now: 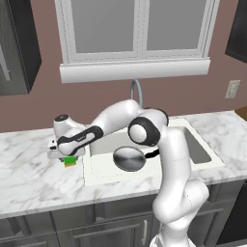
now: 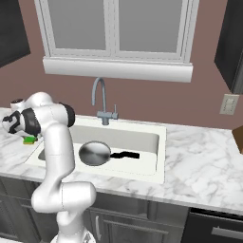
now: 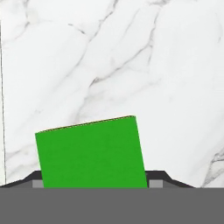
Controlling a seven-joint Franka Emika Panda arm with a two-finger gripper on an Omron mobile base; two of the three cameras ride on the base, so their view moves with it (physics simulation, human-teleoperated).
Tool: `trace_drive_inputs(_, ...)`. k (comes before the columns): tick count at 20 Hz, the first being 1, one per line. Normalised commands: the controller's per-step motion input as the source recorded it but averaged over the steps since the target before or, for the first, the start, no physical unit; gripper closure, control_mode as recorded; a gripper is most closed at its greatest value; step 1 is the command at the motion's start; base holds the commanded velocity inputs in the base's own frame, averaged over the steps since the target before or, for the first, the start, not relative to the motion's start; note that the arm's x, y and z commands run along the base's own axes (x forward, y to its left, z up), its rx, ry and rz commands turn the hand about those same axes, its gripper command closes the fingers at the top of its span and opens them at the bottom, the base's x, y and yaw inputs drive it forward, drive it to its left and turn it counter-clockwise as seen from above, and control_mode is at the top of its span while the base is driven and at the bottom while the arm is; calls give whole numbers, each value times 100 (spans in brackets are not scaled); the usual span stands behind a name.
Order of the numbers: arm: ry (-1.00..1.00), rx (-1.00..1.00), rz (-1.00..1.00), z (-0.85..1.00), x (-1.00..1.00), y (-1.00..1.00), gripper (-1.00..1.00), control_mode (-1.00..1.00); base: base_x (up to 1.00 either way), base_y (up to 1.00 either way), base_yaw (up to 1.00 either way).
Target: Pick the pan and sponge and place them into the sink. Then turn on the water.
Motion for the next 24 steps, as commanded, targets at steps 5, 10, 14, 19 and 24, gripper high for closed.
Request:
trace_drive_inputs(5,-4,-1,-11,27,-16,-16,100,-100,0,0,0)
trace_drive_inputs(10,-2,-1,-16,28,-7,-11,100,-100,0,0,0)
trace_drive_inputs(14,-2,0,-18,29,-4,-9,100,-100,0,0,0)
trace_drive_inputs(19,-1,0,-17,32,-5,-10,100,-100,0,0,0)
trace_drive_inputs(24,-1,0,-17,31,-5,-13,100,-100,0,0,0)
